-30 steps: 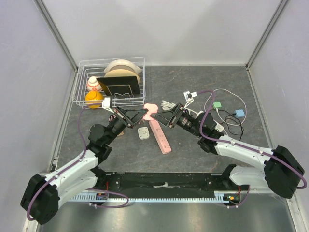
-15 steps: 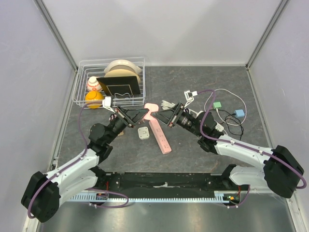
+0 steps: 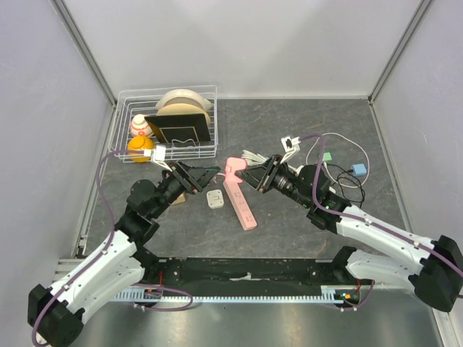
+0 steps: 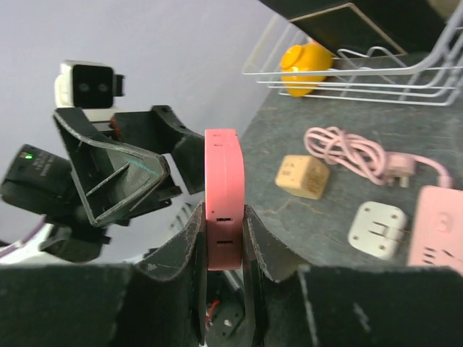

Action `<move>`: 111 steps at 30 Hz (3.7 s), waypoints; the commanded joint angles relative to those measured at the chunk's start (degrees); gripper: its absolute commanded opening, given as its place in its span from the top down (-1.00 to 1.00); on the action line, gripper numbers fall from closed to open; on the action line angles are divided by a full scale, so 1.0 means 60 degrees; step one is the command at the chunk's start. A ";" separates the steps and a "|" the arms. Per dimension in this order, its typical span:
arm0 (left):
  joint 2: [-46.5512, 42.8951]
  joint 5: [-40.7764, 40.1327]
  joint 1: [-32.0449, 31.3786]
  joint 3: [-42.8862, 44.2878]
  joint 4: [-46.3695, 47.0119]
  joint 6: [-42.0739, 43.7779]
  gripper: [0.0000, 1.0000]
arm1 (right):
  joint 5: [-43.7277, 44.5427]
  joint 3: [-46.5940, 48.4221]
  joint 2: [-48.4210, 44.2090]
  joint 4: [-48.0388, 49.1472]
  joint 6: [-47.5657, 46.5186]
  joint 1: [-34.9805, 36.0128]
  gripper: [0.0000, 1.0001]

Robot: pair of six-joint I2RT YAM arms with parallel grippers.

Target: Insert the plug

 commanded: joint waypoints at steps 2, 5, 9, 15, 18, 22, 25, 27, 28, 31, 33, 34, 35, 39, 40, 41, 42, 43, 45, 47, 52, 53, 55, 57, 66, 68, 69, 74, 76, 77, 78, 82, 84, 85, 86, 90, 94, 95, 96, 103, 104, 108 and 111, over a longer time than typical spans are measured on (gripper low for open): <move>0.0097 -0.0906 -0.0053 0.0647 -0.2504 0.1752 -0.47 | 0.1682 0.1308 -0.0782 -0.3639 -0.1758 0.0000 1.00; 0.1032 -0.0440 -0.0097 0.0778 -0.2973 0.1490 -0.47 | 0.2751 0.1616 -0.1090 -0.5412 -0.2227 0.0000 1.00; 0.2397 -0.0451 -0.0550 0.1334 -0.3691 0.1371 -0.48 | 0.3734 0.1792 -0.1442 -0.7111 -0.2623 0.0000 1.00; 0.4475 -0.0758 -0.1561 0.2462 -0.4731 0.1255 -0.26 | 0.4233 0.1734 -0.1735 -0.7979 -0.2917 0.0000 1.00; 0.5078 -0.0906 -0.1781 0.2683 -0.4820 0.1064 -0.15 | 0.4190 0.1734 -0.1735 -0.8126 -0.2961 0.0000 1.00; 0.6088 -0.0891 -0.1840 0.2917 -0.4863 0.1035 -0.03 | 0.4073 0.1778 -0.1634 -0.8214 -0.3049 0.0000 1.00; 0.6528 -0.1066 -0.1826 0.2976 -0.4849 0.1064 0.00 | 0.3839 0.1807 -0.1502 -0.8215 -0.3136 0.0000 1.00; 0.6749 -0.1199 -0.1840 0.3049 -0.4820 0.1108 0.01 | 0.3692 0.1836 -0.1428 -0.8214 -0.3151 0.0000 1.00; 0.6851 -0.1170 -0.1826 0.3078 -0.4820 0.1122 0.01 | 0.3575 0.1851 -0.1341 -0.8214 -0.3209 0.0014 1.00; 0.7262 -0.1184 -0.1840 0.3195 -0.4761 0.1137 0.07 | 0.3297 0.1895 -0.1151 -0.8214 -0.3312 0.0000 1.00; 0.7452 -0.1301 -0.1840 0.3239 -0.4877 0.1093 0.28 | 0.3121 0.1924 -0.1062 -0.8214 -0.3341 0.0000 1.00; 0.7482 -0.1417 -0.1840 0.3240 -0.4922 0.1021 0.36 | 0.2888 0.1968 -0.0946 -0.8214 -0.3385 0.0000 1.00; 0.7526 -0.1447 -0.1840 0.3211 -0.4951 0.0991 0.40 | 0.2784 0.1983 -0.0872 -0.8214 -0.3400 0.0000 1.00; 0.7657 -0.1477 -0.1826 0.3006 -0.5024 0.0874 0.52 | 0.2023 0.2173 -0.0404 -0.8331 -0.3503 0.0029 1.00; 0.7731 -0.1477 -0.1811 0.2991 -0.5025 0.0845 0.57 | 0.1920 0.2275 -0.0156 -0.8390 -0.3517 0.0058 1.00; 0.7789 -0.1492 -0.1825 0.2962 -0.5039 0.0830 0.59 | 0.1774 0.2348 -0.0038 -0.8521 -0.3503 0.0088 1.00; 0.7949 -0.1492 -0.1826 0.2947 -0.5054 0.0830 0.61 | 0.1714 0.2407 0.0080 -0.8594 -0.3517 0.0117 1.00; 0.8024 -0.1477 -0.1811 0.2947 -0.5068 0.0815 0.63 | 0.1656 0.2553 0.0298 -0.8682 -0.3532 0.0190 1.00; 0.8170 -0.1462 -0.1825 0.2932 -0.5069 0.0800 0.74 | 0.1699 0.2744 0.0490 -0.8946 -0.3591 0.0307 1.00; 0.8404 -0.1419 -0.1825 0.2903 -0.5011 0.0771 0.75 | 0.1743 0.3007 0.0724 -0.9252 -0.3620 0.0424 1.00; 0.8785 -0.0820 -0.1811 0.2815 -0.4411 0.0611 0.75 | 0.2078 0.3797 0.1397 -1.0249 -0.3767 0.0585 1.00; 0.8844 -0.0716 -0.1811 0.2815 -0.4308 0.0552 0.75 | 0.2152 0.3872 0.1501 -1.0555 -0.3781 0.0600 1.00; 0.8903 -0.0424 -0.1840 0.2727 -0.3898 0.0362 0.75 | 0.2284 0.4018 0.1720 -1.0748 -0.3854 0.0644 1.00; 0.8962 -0.0248 -0.1855 0.2596 -0.3359 0.0201 0.75 | 0.2460 0.4034 0.1809 -1.0953 -0.3854 0.0659 1.00; 0.9620 0.0544 -0.2104 0.2697 -0.2271 -0.0357 0.73 | 0.1831 0.4180 0.2496 -1.1539 -0.3737 0.0747 1.00; 0.9679 0.0544 -0.2119 0.2640 -0.2081 -0.0371 0.73 | 0.1758 0.4355 0.2658 -1.1802 -0.3708 0.0849 1.00; 0.9680 0.0544 -0.2119 0.2595 -0.1993 -0.0430 0.73 | 0.1743 0.4399 0.2833 -1.1861 -0.3664 0.0893 1.00; 0.9694 0.0588 -0.2119 0.2347 -0.1612 -0.0562 0.73 | 0.1655 0.4634 0.3274 -1.2052 -0.3591 0.1186 1.00; 0.9709 0.0618 -0.2119 0.2346 -0.1612 -0.0562 0.73 | 0.1655 0.4707 0.3449 -1.2023 -0.3547 0.1303 1.00; 0.9709 0.0603 -0.2119 0.2346 -0.1597 -0.0591 0.73 | 0.1670 0.4722 0.3479 -1.2037 -0.3532 0.1333 1.00; 0.9709 0.0632 -0.2119 0.2346 -0.1568 -0.0577 0.73 | 0.1713 0.4751 0.3610 -1.2038 -0.3532 0.1362 1.00; 0.9694 0.0720 -0.2133 0.2361 -0.1494 -0.0621 0.73 | 0.2065 0.4839 0.3874 -1.1965 -0.3503 0.1553 1.00; 0.9694 0.0720 -0.2119 0.2332 -0.1494 -0.0606 0.73 | 0.2240 0.4883 0.3962 -1.1950 -0.3488 0.1625 1.00; 0.9680 0.0720 -0.2133 0.2331 -0.1480 -0.0620 0.73 | 0.2386 0.4898 0.3977 -1.1950 -0.3474 0.1640 1.00; 0.9680 0.0706 -0.2133 0.2331 -0.1465 -0.0621 0.73 | 0.2576 0.4898 0.3992 -1.1950 -0.3445 0.1641 1.00; 0.9665 0.0735 -0.2119 0.2331 -0.1465 -0.0621 0.73 | 0.3045 0.4810 0.4065 -1.1964 -0.3371 0.1655 1.00; 0.9650 0.0720 -0.2119 0.2302 -0.1465 -0.0621 0.73 | 0.3295 0.4766 0.4065 -1.1979 -0.3386 0.1655 1.00; 0.9650 0.0720 -0.2133 0.2302 -0.1465 -0.0621 0.73 | 0.3354 0.4781 0.4080 -1.1979 -0.3400 0.1655 1.00; 0.9650 0.0720 -0.2119 0.2317 -0.1465 -0.0621 0.73 | 0.3427 0.4752 0.4123 -1.1979 -0.3400 0.1655 1.00; 0.9636 0.0749 -0.2119 0.2331 -0.1494 -0.0621 0.73 | 0.3472 0.4488 0.4182 -1.1760 -0.3371 0.1655 1.00; 0.9636 0.0750 -0.2119 0.2331 -0.1480 -0.0606 0.73 | 0.3472 0.4459 0.4182 -1.1716 -0.3357 0.1655 1.00; 0.9636 0.0764 -0.2133 0.2331 -0.1494 -0.0621 0.73 | 0.3326 0.4298 0.4226 -1.1613 -0.3371 0.1655 1.00; 0.9621 0.0750 -0.2119 0.2332 -0.1538 -0.0620 0.73 | 0.3252 0.4224 0.4241 -1.1540 -0.3371 0.1655 1.00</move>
